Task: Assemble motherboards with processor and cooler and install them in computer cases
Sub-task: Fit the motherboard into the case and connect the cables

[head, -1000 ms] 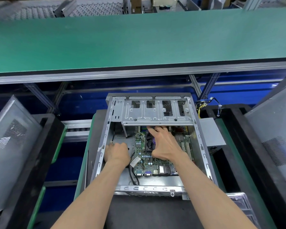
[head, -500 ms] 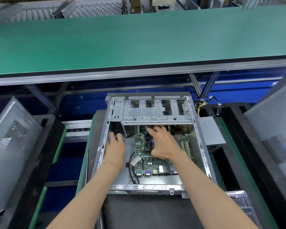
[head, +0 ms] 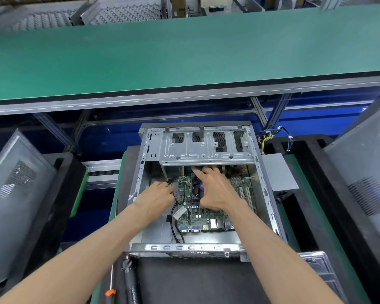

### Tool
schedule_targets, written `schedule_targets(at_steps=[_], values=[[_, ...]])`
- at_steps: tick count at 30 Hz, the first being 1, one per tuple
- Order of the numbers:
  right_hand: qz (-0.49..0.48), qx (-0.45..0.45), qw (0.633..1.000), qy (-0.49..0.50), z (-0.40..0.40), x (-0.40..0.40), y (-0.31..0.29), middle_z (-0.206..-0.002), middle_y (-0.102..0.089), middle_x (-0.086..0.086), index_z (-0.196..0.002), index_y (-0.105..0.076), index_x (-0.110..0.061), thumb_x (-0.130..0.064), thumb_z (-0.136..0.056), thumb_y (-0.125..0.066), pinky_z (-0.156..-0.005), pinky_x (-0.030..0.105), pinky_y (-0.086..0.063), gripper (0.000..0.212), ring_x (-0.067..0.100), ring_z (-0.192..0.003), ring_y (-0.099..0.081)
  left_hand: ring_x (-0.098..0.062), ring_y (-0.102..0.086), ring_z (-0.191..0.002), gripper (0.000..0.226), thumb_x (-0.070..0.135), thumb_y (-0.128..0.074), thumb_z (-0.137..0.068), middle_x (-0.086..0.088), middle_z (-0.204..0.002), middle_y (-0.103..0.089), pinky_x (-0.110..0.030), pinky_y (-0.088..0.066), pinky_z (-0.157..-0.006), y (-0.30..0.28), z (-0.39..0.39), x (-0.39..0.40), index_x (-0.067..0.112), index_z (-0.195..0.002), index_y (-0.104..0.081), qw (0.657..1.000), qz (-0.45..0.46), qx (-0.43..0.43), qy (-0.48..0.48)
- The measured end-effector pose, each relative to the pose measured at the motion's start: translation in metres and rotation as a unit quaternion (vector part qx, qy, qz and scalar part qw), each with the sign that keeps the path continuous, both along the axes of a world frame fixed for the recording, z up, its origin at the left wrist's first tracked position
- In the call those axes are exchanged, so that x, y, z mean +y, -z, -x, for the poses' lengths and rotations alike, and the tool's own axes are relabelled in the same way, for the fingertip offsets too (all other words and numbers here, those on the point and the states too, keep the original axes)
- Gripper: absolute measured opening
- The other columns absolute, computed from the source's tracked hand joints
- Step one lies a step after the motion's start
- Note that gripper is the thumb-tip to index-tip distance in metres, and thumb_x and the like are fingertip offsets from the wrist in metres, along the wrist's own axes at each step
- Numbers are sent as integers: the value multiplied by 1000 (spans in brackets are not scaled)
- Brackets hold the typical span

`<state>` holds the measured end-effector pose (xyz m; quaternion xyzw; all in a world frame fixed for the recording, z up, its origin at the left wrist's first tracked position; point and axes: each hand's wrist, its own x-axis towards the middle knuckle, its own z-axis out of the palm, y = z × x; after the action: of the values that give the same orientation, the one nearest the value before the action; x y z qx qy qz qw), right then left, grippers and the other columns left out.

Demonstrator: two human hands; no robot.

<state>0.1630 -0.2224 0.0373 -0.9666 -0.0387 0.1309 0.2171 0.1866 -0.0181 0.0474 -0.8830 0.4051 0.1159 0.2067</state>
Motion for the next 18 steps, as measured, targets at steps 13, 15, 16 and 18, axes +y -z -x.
schedule_targets(at_steps=[13,15,16,18], values=[[-3,6,1000,-3,0,-1,-2,-153,-39,15,-160,-23,-19,-7,-64,-66,-116,59,-31,106,37,-146,-26,-37,-38,-131,48,4,-65,-90,-18,-146,-31,-39,-47,-97,3,-2,-12,9,-136,-52,974,-75,-39,-208],[-3,6,1000,-3,0,-1,-2,-151,-41,15,-160,-23,-19,-7,-65,-65,-115,59,-31,105,37,-145,-28,-33,-54,-122,37,-5,-58,-91,-16,-133,-51,-36,-51,-90,-2,-3,-14,7,-127,-60,977,-78,-8,-199],[-4,5,1000,-3,0,0,-2,-151,-41,15,-160,-23,-19,-7,-65,-65,-115,59,-31,105,38,-145,-28,-32,-59,-116,36,-10,-55,-90,-13,-125,-57,-37,-52,-85,-5,-4,-16,6,-122,-62,980,-57,11,-192],[-7,5,1000,-2,0,0,-1,-152,-40,15,-160,-24,-19,-6,-65,-65,-115,60,-30,105,38,-145,-27,-32,-63,-101,34,-18,-51,-85,-12,-113,-60,-37,-51,-78,-16,-7,-18,7,-105,-61,981,27,41,-189]])
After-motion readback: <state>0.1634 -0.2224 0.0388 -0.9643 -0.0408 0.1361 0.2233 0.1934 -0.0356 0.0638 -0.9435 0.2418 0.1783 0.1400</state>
